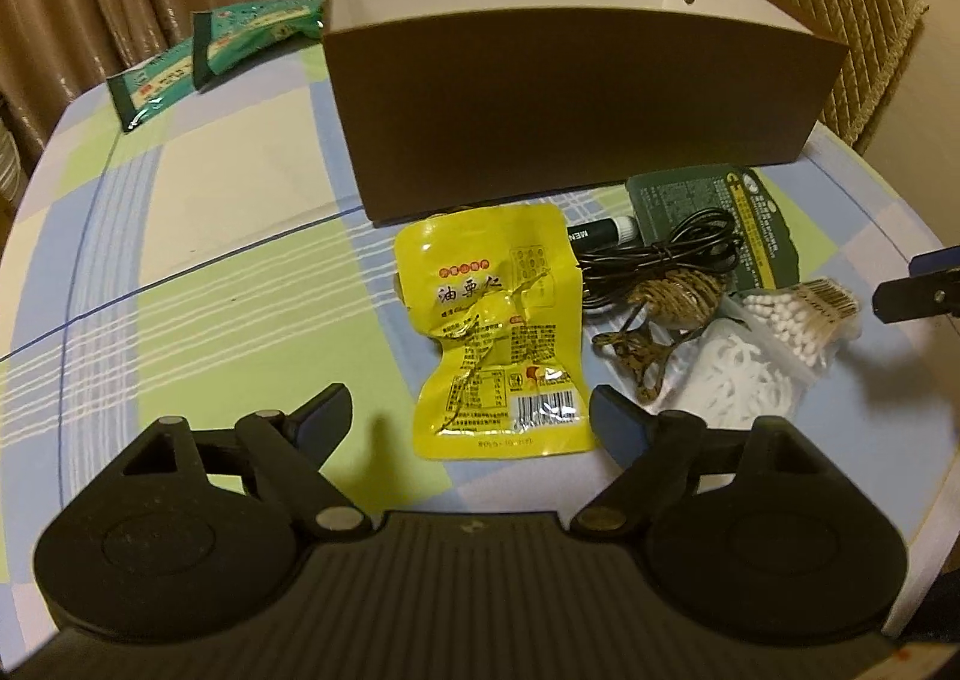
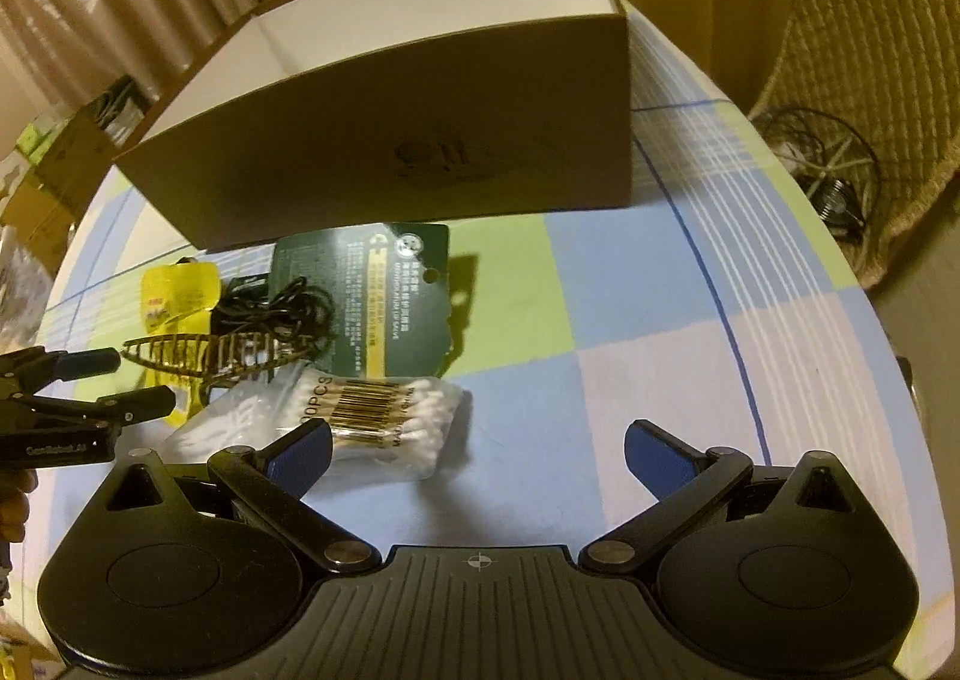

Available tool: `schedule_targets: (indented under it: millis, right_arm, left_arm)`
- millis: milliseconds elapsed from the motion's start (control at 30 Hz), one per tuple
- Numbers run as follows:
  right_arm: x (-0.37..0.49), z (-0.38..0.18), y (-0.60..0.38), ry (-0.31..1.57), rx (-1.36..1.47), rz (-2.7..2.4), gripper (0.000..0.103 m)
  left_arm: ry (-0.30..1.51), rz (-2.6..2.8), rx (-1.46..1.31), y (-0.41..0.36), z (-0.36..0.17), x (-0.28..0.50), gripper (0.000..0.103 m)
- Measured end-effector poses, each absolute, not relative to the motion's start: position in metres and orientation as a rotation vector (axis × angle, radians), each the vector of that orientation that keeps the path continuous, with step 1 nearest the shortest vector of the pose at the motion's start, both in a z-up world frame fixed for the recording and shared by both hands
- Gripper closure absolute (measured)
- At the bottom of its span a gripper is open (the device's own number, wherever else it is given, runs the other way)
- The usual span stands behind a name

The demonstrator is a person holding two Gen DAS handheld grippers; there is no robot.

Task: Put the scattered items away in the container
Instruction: 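Withdraw both tools from the box back toward the remaining items, then grasp the yellow snack packet with the left tool while the right tool grasps the cotton swab bag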

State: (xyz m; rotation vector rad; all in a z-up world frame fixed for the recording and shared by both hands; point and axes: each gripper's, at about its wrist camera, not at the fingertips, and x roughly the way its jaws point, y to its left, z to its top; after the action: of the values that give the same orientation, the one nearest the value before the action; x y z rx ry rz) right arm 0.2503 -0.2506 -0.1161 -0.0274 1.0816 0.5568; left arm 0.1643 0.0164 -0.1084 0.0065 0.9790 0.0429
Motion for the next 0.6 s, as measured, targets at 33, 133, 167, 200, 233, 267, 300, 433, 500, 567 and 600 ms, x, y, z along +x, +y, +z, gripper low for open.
schedule_targets:
  millis: [33,133,167,200,233,267,300,433,500,567,600]
  right_arm:
    - [0.25,-0.116,-0.251,1.084,-0.025,0.546,0.002]
    - [0.251,-0.117,-0.254,1.088,-0.018,0.521,0.002]
    - [0.251,-0.117,-0.254,1.09,-0.017,0.514,0.002]
    - [0.251,-0.118,-0.254,1.091,-0.016,0.508,0.002]
    - [0.251,-0.118,-0.255,1.092,-0.015,0.503,0.002]
    - [0.251,-0.118,-0.255,1.093,-0.014,0.498,0.002]
    - [0.25,-0.118,-0.256,1.094,-0.013,0.494,0.002]
    - [0.249,-0.119,-0.258,1.097,-0.009,0.486,0.002]
    - [0.248,-0.118,-0.259,1.093,-0.003,0.492,0.002]
    - [0.248,-0.117,-0.257,1.086,0.003,0.507,0.002]
    - [0.247,-0.117,-0.256,1.082,0.008,0.518,0.002]
  left_arm:
    - [0.981,0.037,0.0,0.017,-0.11,0.167,0.021]
    - [0.983,0.022,-0.018,0.019,-0.114,0.173,0.024]
    - [0.984,0.02,-0.022,0.019,-0.116,0.175,0.024]
    - [0.987,0.018,-0.03,0.02,-0.118,0.178,0.024]
    - [0.99,0.016,-0.037,0.02,-0.119,0.181,0.024]
    - [0.992,0.016,-0.042,0.02,-0.121,0.183,0.024]
    - [0.993,0.018,-0.045,0.02,-0.122,0.185,0.024]
    - [0.985,0.036,-0.052,0.02,-0.13,0.192,0.025]
    - [0.972,0.04,-0.038,0.019,-0.131,0.193,0.031]
    - [0.963,0.027,-0.036,0.02,-0.13,0.192,0.036]
    - [0.963,0.024,-0.04,0.02,-0.13,0.192,0.036]
